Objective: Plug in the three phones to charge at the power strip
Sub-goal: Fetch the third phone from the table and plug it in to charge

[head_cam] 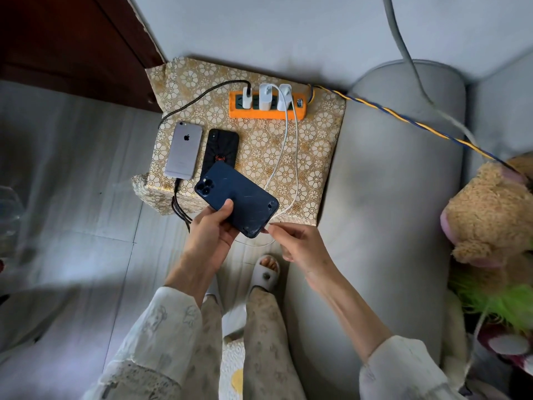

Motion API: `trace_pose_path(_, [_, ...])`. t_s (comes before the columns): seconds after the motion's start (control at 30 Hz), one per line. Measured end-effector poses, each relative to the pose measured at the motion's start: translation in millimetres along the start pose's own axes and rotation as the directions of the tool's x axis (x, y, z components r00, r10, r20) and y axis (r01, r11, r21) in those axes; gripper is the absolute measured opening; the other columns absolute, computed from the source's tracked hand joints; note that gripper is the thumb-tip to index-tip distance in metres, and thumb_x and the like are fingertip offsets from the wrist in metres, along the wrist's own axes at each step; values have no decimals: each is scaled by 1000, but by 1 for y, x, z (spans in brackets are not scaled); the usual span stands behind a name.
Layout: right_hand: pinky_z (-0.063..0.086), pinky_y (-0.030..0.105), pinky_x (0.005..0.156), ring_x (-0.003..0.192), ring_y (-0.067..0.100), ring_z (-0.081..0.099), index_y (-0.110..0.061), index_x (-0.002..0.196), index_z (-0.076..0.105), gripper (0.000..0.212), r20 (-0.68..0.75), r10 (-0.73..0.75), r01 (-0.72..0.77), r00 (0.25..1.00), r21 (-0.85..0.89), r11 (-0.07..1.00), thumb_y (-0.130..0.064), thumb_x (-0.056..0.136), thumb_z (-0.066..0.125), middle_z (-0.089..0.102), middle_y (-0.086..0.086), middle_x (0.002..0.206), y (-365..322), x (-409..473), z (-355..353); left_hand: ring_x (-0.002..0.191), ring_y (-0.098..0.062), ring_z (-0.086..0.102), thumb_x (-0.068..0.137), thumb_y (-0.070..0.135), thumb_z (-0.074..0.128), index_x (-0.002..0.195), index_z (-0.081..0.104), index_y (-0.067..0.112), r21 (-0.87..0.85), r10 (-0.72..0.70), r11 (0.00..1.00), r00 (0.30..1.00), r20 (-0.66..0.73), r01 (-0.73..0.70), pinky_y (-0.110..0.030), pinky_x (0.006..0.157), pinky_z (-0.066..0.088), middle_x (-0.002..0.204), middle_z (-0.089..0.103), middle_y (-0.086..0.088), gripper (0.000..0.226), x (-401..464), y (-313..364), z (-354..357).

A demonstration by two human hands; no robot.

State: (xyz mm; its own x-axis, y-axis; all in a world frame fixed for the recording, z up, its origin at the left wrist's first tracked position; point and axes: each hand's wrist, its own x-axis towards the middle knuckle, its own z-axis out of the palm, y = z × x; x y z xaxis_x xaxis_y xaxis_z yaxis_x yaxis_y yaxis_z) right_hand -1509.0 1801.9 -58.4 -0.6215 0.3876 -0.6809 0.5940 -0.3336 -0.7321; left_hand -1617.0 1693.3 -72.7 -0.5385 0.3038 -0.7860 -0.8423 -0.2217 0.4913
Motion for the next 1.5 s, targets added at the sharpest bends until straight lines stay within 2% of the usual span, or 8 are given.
trace_pose_path(0.53, [27,20,40,38,6,27,-32,67,74,24,-1,9,-9,1000,60,998,-19,83,62,31,-12,35,2,-1,-4,78,-13,70,91,3,47,98,59,5,-63,-19,998,999,-31,17,-25,61,58,87,72,-4,14,-3,-3,-1])
trace_pose_path(0.77, [25,14,38,38,5,21,-24,68,73,24,19,3,-2,1000,-22,1000,-16,85,58,26,-11,35,10,0,-9,75,-9,71,91,2,48,111,54,4,112,51,993,998,-31,-47,-25,64,59,95,67,-5,21,-4,-8,1])
trace_pose_path(0.93, [24,12,41,36,4,27,-9,82,73,18,27,-11,13,1000,-65,998,-12,88,56,44,-11,35,24,0,-10,74,-11,70,90,2,50,113,49,3,194,73,979,995,-69,-58,-28,66,60,92,66,-6,23,-5,-13,2])
trace_pose_path(1.0, [29,18,43,39,7,35,-4,82,71,19,102,51,-45,993,-61,997,-12,88,56,53,3,48,28,1,-14,79,-16,68,90,1,50,110,48,3,251,57,967,994,-88,-33,-28,64,60,93,65,-7,21,-4,-16,3])
trace_pose_path(1.13, [41,32,67,68,22,50,9,83,63,24,203,171,-131,964,-197,972,-15,86,59,59,16,73,35,10,-26,89,-25,62,89,3,52,108,49,5,466,41,885,989,-139,28,-32,71,52,103,61,-14,19,2,-25,3])
trace_pose_path(1.3, [53,30,76,83,16,64,-18,93,67,14,128,143,-162,981,151,975,-9,87,57,68,3,91,36,27,-32,85,-19,63,88,4,55,108,54,9,649,49,761,998,-40,-11,-28,76,51,100,64,-10,21,11,-29,0])
trace_pose_path(1.43, [49,31,74,81,20,62,-13,85,64,20,94,217,-236,972,308,922,-3,91,48,66,7,88,42,39,-20,84,-20,63,90,7,53,111,58,9,754,38,653,997,70,-78,-23,70,53,97,67,-9,22,20,-32,1])
trace_pose_path(1.5, [46,33,71,82,24,59,-13,82,60,22,-14,270,-247,963,361,899,-2,92,45,64,9,86,46,50,-16,85,-20,62,93,14,46,117,57,11,858,54,500,993,104,-117,-31,74,53,97,66,-5,27,27,-35,0])
